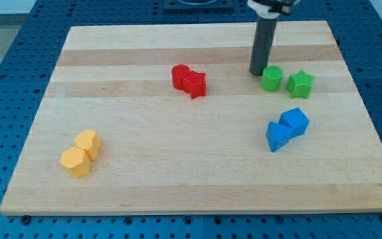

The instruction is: Push the green circle close to the green star

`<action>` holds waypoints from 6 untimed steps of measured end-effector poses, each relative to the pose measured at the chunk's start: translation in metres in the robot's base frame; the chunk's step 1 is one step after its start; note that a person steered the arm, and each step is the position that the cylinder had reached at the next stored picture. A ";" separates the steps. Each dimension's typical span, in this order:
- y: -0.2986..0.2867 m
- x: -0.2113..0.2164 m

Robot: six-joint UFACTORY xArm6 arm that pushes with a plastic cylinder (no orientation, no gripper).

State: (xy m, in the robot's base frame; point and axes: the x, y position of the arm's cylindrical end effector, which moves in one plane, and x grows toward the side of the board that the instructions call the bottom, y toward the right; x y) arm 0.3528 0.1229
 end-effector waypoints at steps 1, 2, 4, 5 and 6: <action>0.023 0.010; 0.024 0.010; 0.018 0.010; 0.015 0.010; 0.014 0.010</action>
State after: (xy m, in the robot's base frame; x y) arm 0.3627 0.1366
